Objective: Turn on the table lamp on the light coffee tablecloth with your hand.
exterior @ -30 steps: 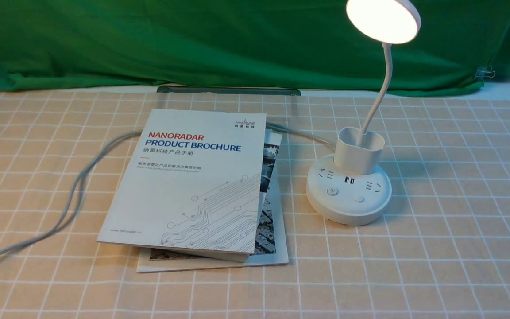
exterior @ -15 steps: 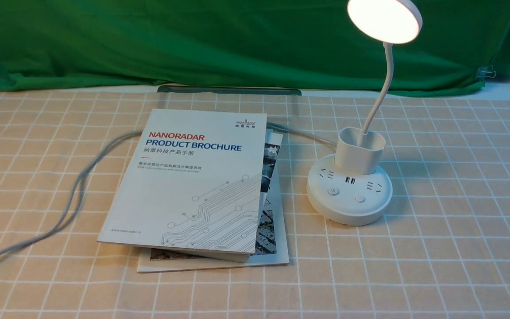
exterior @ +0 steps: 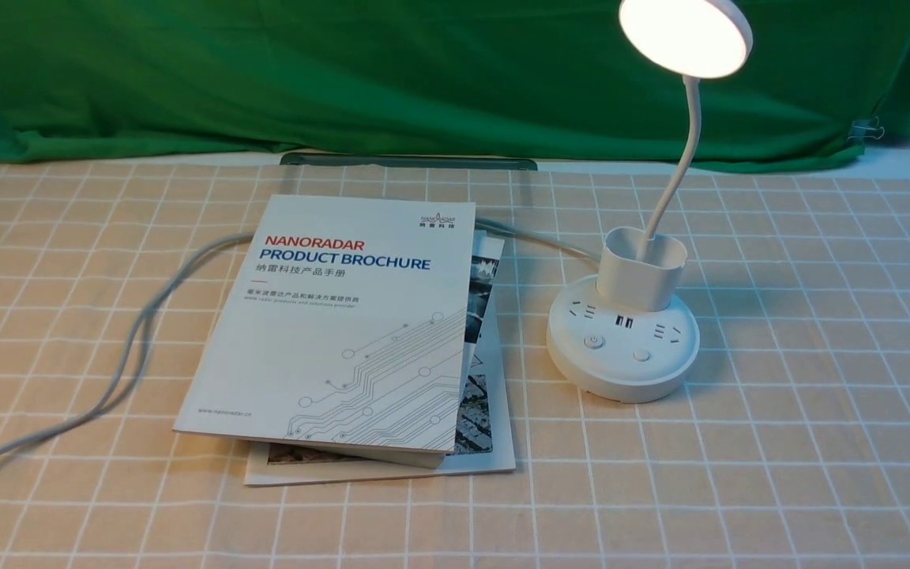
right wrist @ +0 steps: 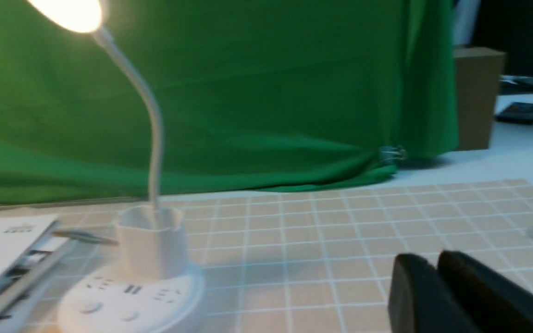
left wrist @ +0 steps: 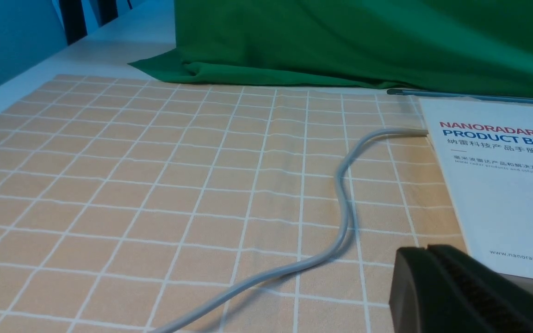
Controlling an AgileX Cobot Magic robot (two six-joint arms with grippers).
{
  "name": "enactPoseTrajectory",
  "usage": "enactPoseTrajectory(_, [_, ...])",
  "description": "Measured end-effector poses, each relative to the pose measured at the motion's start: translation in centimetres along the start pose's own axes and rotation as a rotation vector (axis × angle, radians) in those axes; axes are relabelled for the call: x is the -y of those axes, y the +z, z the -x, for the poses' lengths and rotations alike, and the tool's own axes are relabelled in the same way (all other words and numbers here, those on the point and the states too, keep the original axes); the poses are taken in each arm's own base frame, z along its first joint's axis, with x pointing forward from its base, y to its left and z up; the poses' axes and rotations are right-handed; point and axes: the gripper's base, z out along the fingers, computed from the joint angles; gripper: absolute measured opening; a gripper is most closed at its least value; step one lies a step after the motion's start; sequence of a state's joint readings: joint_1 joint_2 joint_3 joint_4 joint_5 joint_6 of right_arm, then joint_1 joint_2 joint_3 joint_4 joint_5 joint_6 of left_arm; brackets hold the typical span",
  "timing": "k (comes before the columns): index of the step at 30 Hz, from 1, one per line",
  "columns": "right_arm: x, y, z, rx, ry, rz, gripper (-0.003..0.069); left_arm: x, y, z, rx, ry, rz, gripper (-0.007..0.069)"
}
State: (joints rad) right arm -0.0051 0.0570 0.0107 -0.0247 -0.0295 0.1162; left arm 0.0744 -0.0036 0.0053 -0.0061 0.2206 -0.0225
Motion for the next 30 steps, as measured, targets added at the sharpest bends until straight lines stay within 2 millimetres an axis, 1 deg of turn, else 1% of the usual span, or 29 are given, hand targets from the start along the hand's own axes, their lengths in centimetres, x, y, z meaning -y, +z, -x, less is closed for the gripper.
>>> enactPoseTrajectory(4, [0.1,-0.4,-0.5,-0.04,-0.002,-0.012,0.0127,0.0,0.0,0.0,0.0,0.0,0.0,0.0021])
enactPoseTrajectory(8, [0.2,-0.5,-1.5,-0.152,0.0,-0.028,0.0139,0.0,0.0,0.0,0.0,0.0,0.0,0.0021])
enactPoseTrajectory(11, [0.3,-0.6,-1.8,-0.18,0.0,-0.032,0.0144,0.0,0.0,0.0,0.0,0.0,0.0,0.0021])
enactPoseTrajectory(30, [0.3,-0.6,-1.8,-0.188,0.001,-0.034,0.0181,0.0,0.0,0.0,0.0,0.0,0.0,0.0021])
